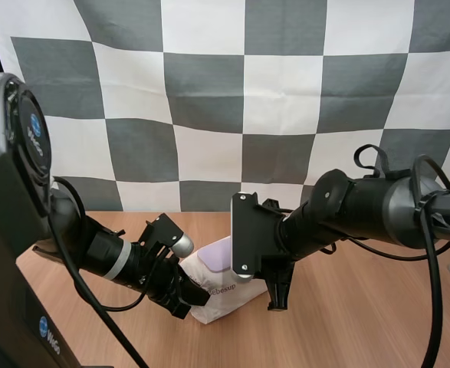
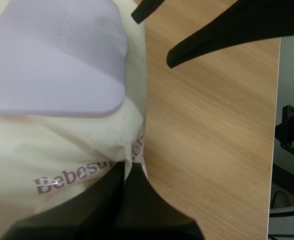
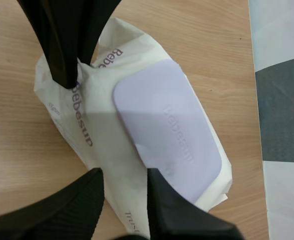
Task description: Open the wet wipes lid
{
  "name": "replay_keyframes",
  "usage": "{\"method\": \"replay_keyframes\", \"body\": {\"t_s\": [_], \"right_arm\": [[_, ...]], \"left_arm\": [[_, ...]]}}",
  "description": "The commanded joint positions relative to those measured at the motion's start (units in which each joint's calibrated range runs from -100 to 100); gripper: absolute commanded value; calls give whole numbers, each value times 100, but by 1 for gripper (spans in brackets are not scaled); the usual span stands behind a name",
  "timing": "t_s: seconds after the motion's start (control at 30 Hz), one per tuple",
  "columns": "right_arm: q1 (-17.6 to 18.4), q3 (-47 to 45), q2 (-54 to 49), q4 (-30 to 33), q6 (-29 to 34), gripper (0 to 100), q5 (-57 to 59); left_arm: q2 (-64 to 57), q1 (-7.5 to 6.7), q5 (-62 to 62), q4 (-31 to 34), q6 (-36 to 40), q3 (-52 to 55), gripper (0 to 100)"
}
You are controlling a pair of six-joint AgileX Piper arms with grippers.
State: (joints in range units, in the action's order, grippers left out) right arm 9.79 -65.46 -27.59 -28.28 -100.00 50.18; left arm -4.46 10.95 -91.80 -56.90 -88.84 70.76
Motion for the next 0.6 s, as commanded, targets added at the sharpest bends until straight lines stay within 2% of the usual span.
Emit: {"method": "replay_keyframes", "body": {"t_s": [0.0,0.33,0.57], "right_arm": [[3,-4,34,76,0,51,-65],[3,-4,589,119,0,51,-735],[315,-4,603,69,0,51,-1299]], "left_arm": [[2,-1,-29,28,2,3,0],[2,-1,-173,63,2,3,0],[2,-1,-173,63,2,3,0]]}}
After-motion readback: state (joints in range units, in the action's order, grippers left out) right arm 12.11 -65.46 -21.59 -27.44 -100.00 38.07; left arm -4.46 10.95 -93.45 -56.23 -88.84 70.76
